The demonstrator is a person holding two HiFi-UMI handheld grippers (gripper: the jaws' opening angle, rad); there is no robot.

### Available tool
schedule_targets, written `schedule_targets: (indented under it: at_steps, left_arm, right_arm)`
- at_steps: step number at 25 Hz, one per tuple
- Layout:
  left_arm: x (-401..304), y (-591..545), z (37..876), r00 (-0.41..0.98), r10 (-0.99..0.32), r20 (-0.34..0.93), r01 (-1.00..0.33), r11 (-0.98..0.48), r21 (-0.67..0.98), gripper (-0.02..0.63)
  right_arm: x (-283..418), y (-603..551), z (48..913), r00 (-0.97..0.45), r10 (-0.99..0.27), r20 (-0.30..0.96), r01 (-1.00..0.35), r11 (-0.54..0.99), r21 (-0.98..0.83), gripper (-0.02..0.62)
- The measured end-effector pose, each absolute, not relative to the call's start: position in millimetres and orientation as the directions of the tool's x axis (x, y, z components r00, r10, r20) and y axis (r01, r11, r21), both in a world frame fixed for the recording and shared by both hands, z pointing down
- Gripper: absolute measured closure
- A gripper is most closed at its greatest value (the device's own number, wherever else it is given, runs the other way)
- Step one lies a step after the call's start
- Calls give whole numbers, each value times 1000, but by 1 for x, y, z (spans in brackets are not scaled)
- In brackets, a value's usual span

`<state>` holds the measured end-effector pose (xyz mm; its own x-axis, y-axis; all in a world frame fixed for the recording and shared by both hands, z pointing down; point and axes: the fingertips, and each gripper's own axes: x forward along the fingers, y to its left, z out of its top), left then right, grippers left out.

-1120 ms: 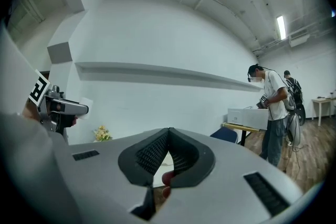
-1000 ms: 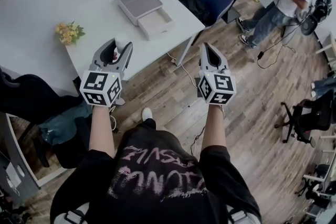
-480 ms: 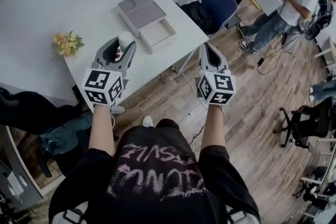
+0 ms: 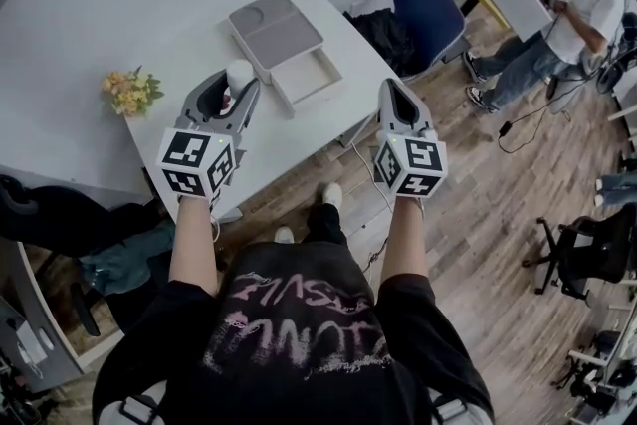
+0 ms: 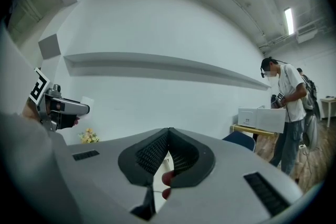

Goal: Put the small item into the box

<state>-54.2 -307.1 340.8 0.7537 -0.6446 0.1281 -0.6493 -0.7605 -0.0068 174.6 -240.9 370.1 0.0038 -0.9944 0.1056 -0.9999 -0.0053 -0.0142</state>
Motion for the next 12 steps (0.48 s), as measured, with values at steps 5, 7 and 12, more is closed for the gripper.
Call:
schedule_targets:
  at_steps: [5, 7, 12]
  left_arm:
    - [-33, -334, 349, 724, -675, 144, -682, -731, -1, 430]
    - [-22, -346, 352, 712, -687, 147, -695, -719, 4, 430]
    - [5, -376, 358, 671, -723, 164, -733, -681, -6, 428]
  right_arm:
    - [200, -276, 379, -29, -993, 118, -1000, 27, -17, 584]
    - [211, -293, 381, -45, -992, 120, -999, 43, -20, 584]
    - [237, -339, 389, -105, -986, 130, -994, 103, -28, 584]
